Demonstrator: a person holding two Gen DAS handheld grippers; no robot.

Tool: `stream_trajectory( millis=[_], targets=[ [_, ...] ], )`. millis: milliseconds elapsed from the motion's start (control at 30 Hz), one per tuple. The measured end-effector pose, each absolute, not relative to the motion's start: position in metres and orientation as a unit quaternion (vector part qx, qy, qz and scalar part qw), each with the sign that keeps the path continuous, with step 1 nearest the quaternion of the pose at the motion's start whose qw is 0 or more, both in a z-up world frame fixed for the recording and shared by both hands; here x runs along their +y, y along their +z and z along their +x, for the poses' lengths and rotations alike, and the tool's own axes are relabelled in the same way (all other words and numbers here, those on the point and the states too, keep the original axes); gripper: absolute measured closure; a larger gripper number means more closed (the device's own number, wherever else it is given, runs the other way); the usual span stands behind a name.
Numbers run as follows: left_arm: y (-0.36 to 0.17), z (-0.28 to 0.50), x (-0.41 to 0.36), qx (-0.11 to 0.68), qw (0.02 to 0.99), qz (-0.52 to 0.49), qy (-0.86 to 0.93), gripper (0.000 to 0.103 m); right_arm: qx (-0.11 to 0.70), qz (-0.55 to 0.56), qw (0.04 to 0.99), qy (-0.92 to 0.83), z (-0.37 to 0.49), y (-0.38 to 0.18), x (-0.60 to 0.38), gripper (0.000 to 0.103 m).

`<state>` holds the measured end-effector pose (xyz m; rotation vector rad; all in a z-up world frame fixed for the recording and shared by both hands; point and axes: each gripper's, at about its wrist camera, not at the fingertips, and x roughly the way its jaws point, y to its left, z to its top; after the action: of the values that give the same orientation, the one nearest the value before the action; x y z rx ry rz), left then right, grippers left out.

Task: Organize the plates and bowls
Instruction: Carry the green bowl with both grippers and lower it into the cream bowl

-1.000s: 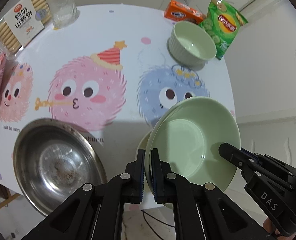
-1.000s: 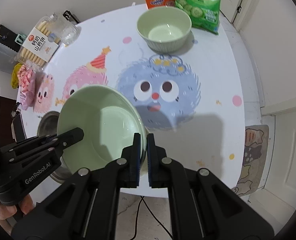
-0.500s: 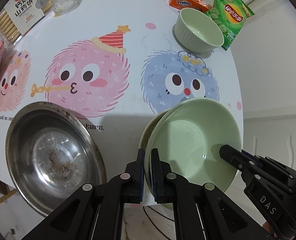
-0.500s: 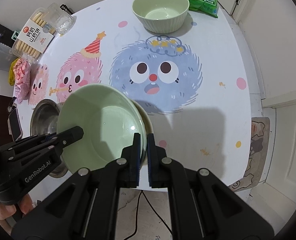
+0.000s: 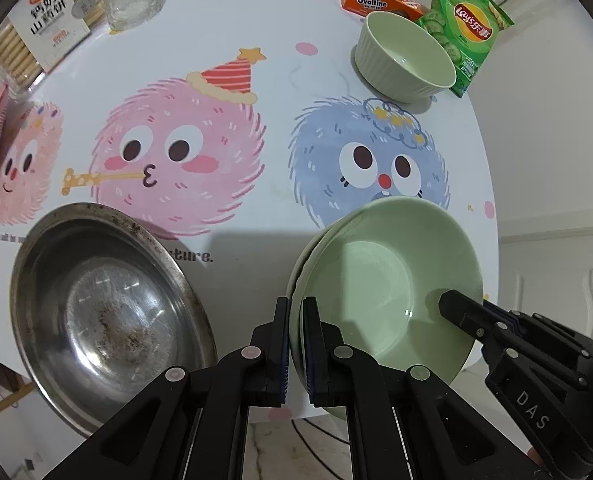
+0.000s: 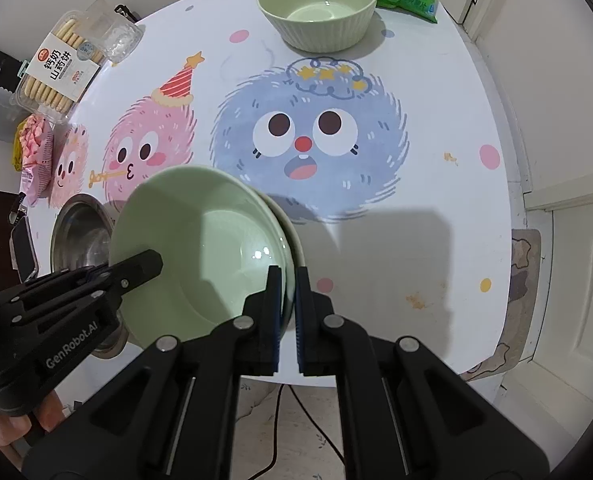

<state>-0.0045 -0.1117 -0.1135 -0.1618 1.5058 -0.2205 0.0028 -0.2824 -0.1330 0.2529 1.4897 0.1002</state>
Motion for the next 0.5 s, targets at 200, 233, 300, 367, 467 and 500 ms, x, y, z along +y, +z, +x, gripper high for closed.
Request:
stream_trajectory(
  millis=[200, 233, 300, 367, 467, 500],
  targets=[
    [-0.113, -0.007, -0.117, 0.676, 0.729, -0.048, -0.096, 0.097, 0.677, 0.109, 0.727, 0.043, 0.002, -0.135, -0.282, 0.096],
    [-0.114, -0.006, -0.118, 0.674, 0.732, -0.042, -0.095, 0.097, 0.677, 0.109, 0.726, 0.042, 0.002, -0.137, -0.281, 0.096],
    [-0.114, -0.006, -0.119, 0.672, 0.733, -0.037, -0.095, 0.097, 0.679, 0.108, 0.725, 0.041, 0.002, -0.139, -0.281, 0.096],
    [-0.115, -0.005, -0.119, 0.672, 0.733, -0.036, -0.093, 0.097, 0.680, 0.106, 0.725, 0.040, 0.002, -0.140, -0.281, 0.096],
    [-0.115, -0.004, -0.120, 0.673, 0.733, -0.034, -0.090, 0.097, 0.682, 0.101, 0.723, 0.036, 0.002, -0.143, -0.280, 0.096],
    [-0.116, -0.004, -0.121, 0.673, 0.733, -0.032, -0.090, 0.097, 0.682, 0.102, 0.723, 0.035, 0.003, -0.143, -0.280, 0.096]
  ],
)
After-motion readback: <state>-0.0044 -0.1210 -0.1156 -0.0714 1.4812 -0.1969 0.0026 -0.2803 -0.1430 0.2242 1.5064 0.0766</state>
